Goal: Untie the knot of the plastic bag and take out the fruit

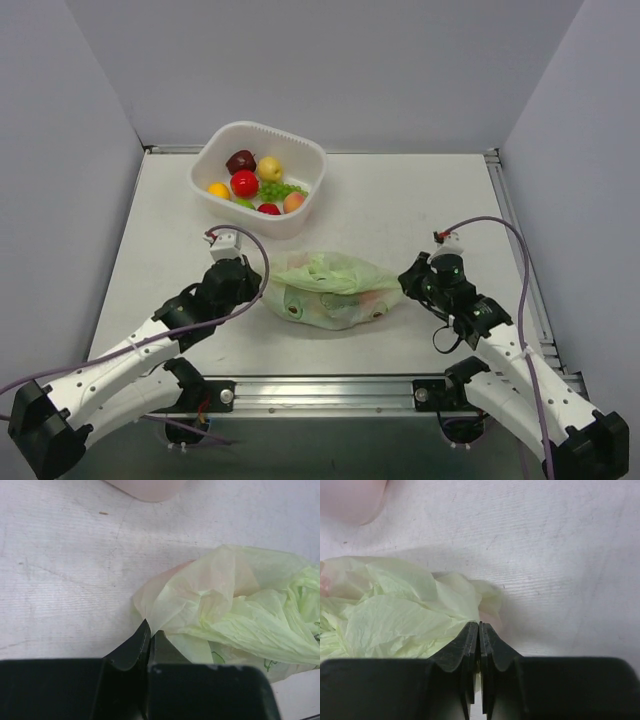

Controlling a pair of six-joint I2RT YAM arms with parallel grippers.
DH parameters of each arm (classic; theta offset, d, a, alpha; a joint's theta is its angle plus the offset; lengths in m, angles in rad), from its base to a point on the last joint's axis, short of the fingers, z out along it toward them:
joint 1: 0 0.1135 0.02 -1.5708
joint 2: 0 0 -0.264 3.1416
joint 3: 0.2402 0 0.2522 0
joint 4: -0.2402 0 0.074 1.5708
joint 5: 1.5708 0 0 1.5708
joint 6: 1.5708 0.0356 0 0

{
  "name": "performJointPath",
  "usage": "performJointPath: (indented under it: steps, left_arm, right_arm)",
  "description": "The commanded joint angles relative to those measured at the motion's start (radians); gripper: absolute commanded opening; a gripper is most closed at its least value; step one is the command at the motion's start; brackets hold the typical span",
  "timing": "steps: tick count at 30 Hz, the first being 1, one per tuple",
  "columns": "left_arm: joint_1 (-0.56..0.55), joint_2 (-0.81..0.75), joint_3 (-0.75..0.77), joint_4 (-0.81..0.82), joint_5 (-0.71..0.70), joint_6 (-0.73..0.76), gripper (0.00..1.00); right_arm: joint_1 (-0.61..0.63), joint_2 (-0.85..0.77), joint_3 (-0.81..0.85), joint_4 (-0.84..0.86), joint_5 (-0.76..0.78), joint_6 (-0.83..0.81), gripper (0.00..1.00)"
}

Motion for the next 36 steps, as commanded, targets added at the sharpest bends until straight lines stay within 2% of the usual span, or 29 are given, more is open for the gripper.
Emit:
performJointPath:
  steps: [1,3,4,5,7,9,15,17,21,24,29,34,36]
  left_arm:
    - [0.043,0.003,0.019,-0.058,0.038,0.088,0.00]
    - [0.044,0.028,0.065,-0.050,0.096,0.144,0.00]
    - [0.043,0.049,0.080,-0.047,0.115,0.163,0.00]
    - [0.043,0.060,0.099,-0.046,0.137,0.182,0.00]
    - [0.044,0.082,0.152,-0.044,0.182,0.244,0.00]
    - [0.043,0.095,0.188,-0.044,0.207,0.310,0.00]
    - [0.046,0.140,0.257,-0.055,0.270,0.418,0.00]
    - [0.046,0.148,0.261,-0.059,0.285,0.426,0.00]
    - [0.054,0.154,0.232,-0.049,0.290,0.424,0.00]
    - [0.089,0.145,0.223,-0.049,0.354,0.400,0.00]
    - [0.121,0.119,0.206,-0.044,0.385,0.386,0.00]
    - [0.139,0.105,0.203,-0.049,0.410,0.383,0.00]
    - [0.146,0.097,0.203,-0.055,0.411,0.384,0.00]
  right_arm:
    - [0.002,-0.038,0.006,-0.052,0.028,-0.025,0.13]
    - [0.030,-0.043,0.042,-0.054,-0.034,-0.088,0.26]
    - [0.070,-0.043,0.057,-0.055,-0.047,-0.109,0.41]
    - [0.099,-0.040,0.072,-0.066,-0.059,-0.138,0.48]
    - [0.191,-0.026,0.138,-0.084,-0.067,-0.210,0.58]
    - [0.255,0.001,0.202,-0.100,-0.065,-0.267,0.62]
    - [0.498,0.165,0.356,-0.175,-0.023,-0.528,0.62]
    - [0.589,0.234,0.405,-0.202,0.074,-0.609,0.62]
    - [0.702,0.350,0.459,-0.230,0.210,-0.689,0.58]
    - [0.762,0.435,0.487,-0.244,0.307,-0.720,0.55]
    - [0.773,0.569,0.504,-0.244,0.433,-0.737,0.54]
    - [0.763,0.675,0.513,-0.238,0.657,-0.754,0.55]
    - [0.745,0.696,0.510,-0.235,0.698,-0.757,0.55]
